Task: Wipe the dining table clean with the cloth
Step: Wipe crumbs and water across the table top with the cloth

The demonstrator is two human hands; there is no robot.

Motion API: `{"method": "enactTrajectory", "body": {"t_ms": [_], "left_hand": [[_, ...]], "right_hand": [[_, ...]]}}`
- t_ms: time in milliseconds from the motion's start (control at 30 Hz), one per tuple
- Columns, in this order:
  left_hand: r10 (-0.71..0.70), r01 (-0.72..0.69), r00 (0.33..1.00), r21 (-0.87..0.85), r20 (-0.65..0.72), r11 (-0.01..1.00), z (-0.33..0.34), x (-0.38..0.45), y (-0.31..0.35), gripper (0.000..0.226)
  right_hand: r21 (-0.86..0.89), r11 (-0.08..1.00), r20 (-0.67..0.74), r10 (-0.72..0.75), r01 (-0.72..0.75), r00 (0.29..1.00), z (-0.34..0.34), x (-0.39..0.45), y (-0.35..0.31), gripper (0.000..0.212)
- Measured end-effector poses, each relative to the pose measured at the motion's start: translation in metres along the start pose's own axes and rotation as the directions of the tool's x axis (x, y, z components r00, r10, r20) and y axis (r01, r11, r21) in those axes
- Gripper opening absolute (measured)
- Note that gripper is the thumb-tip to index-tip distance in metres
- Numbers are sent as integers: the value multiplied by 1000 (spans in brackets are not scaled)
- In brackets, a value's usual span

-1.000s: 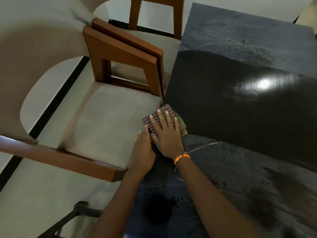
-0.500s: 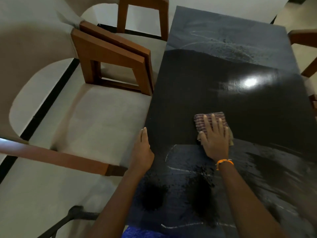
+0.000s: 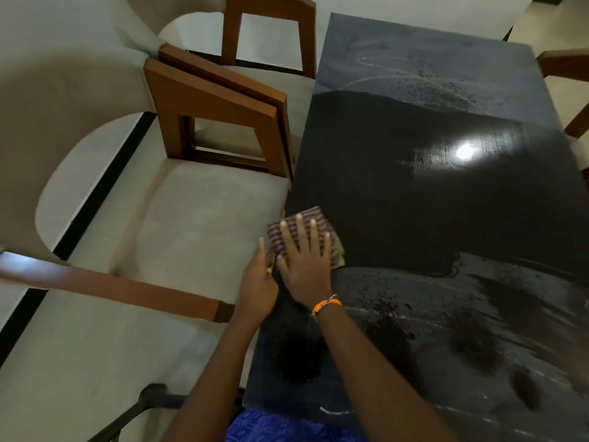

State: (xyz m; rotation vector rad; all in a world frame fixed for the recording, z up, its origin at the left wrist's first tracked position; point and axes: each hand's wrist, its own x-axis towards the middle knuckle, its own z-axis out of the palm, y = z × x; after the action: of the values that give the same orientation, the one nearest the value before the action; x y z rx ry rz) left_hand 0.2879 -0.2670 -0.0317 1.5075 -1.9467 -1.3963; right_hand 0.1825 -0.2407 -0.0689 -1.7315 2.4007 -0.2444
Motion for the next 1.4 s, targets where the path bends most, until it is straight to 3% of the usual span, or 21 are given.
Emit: {"method": "enactTrajectory", "body": {"t_ms": [100,233,367,500,633,767,800,867,1000,1133,1233,1400], "left_hand": [[-13,14,999,39,-33,999,-2,-3,-6,57],[-37,46,996,109,-85,993,3,-7,-11,62],[149,-128,986,239,-72,962,17,-11,-1,63],[283,-274,958,402,37,874,40,-16,2,62],[345,-373,928,417,143,829,63,-23,5,63],[359,-391,920,448,159,804,73,-27,7,61],[360,-383,922,449,140,807,74,-27,8,59],[356,-352,931,447,77,823,75,-28,11,57],[329,-291,944,455,-5,842,81,-30,16,58],[327,-292,945,485,11,824,101,-35,28,56],[355,-329,934,512,49,794,128,-43,41,57],[418,-455,887,528,197,717,181,-58,67,60]], "right_hand": [[16,989,63,-147,146,987,6,-6,-1,61],[12,986,24,-166,166,986,-1,-15,35,64],[-67,997,-10,24,-25,1000,-19,-32,95,64],[-105,955,-61,273,-279,960,-38,-58,164,65],[-81,865,-108,486,-495,867,-45,-79,203,68],[19,728,-152,680,-686,717,-30,-64,170,65],[36,721,-155,688,-692,709,-27,-57,157,64],[33,794,-135,606,-608,784,-22,-46,132,65],[22,956,-70,295,-294,953,-16,-39,93,66],[40,998,-60,43,-40,997,-21,-57,117,62],[21,998,-55,68,-67,996,-31,-77,162,64],[-51,939,-82,336,-341,938,-56,-128,265,64]]}}
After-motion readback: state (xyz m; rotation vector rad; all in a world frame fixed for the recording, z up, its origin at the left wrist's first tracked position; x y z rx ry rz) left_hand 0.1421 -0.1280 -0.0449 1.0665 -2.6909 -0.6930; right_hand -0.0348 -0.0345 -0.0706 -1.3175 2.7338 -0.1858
